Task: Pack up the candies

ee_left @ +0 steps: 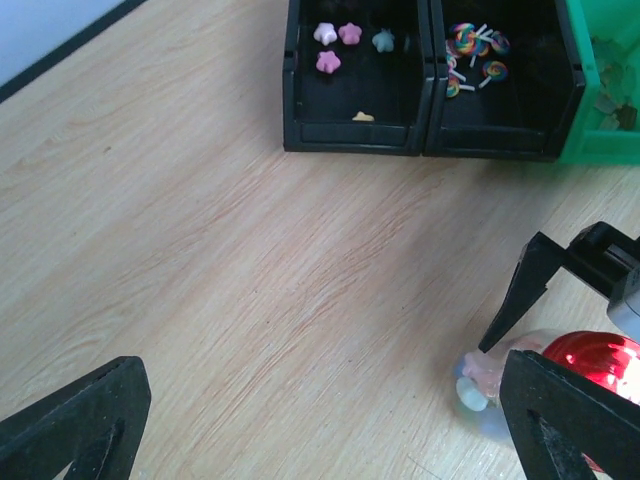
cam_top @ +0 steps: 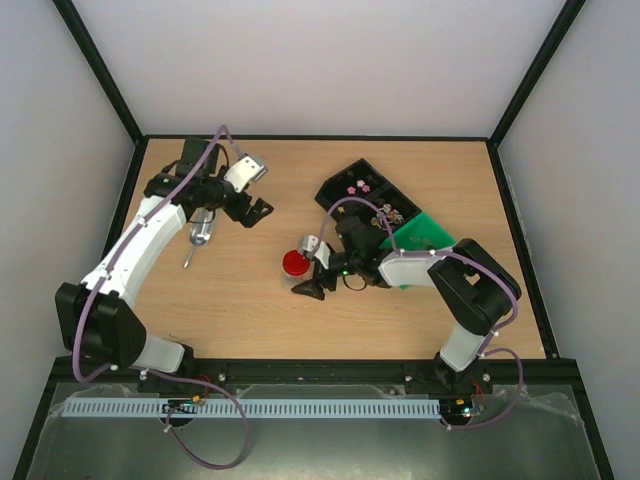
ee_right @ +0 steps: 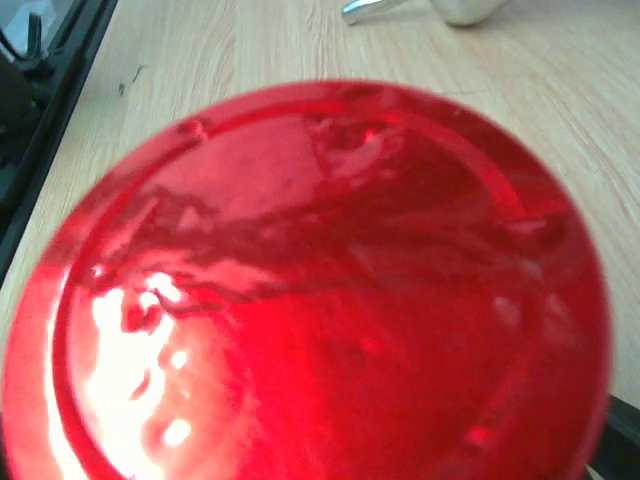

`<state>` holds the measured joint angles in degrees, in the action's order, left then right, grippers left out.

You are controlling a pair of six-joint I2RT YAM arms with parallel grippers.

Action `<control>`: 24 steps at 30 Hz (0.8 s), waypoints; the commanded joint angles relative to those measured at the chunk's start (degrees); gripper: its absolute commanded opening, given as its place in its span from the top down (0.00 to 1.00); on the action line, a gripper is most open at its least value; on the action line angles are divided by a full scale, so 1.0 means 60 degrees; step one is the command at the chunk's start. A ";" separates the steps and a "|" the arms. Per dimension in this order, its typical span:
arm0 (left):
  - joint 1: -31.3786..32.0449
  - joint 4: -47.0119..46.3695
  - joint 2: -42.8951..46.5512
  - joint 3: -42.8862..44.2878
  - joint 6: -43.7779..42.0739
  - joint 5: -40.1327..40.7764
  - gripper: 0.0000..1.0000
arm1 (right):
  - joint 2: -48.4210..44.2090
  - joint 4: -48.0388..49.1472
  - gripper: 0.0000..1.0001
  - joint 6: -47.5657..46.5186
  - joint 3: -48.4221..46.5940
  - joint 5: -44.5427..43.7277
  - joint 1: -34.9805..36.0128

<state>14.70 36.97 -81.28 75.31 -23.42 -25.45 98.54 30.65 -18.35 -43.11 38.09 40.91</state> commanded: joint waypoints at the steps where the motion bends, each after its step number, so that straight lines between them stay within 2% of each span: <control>1: -0.0053 0.0782 -0.0393 0.0809 -0.0112 -0.0069 0.01 | -0.0265 -0.0823 0.01 -0.0272 0.0371 0.0518 0.0005; 5: -0.0083 0.1741 -0.0836 0.1667 0.0095 0.0154 0.01 | -0.0249 0.1141 0.01 0.0504 0.1225 0.0426 0.0006; 11: -0.0077 0.2441 -0.0945 0.2078 0.0258 0.0822 0.01 | -0.0078 0.1355 0.01 0.0650 0.0933 0.0609 -0.0144; 15: 0.0140 0.3227 -0.1051 0.2167 -0.0280 0.1241 0.01 | -0.0040 0.2670 0.01 0.0599 0.1569 0.0486 -0.0176; 19: 0.0571 0.3073 -0.0219 0.0713 -0.0650 0.0530 0.01 | -0.0023 0.2899 0.01 0.0590 0.1826 0.0707 -0.0182; 22: 0.1327 0.2429 0.0366 -0.0551 -0.0437 0.0451 0.01 | -0.0142 0.2897 0.04 0.0583 0.1880 0.0931 -0.0225; 24: 0.1415 0.2073 0.0558 -0.1154 -0.0240 -0.0040 0.01 | -0.0194 0.3020 0.08 0.0640 0.1918 0.1009 -0.0244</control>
<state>20.88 51.48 -81.10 73.89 -25.50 -21.17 97.82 45.41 -14.68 -32.51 41.12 39.88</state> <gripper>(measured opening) 0.988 0.953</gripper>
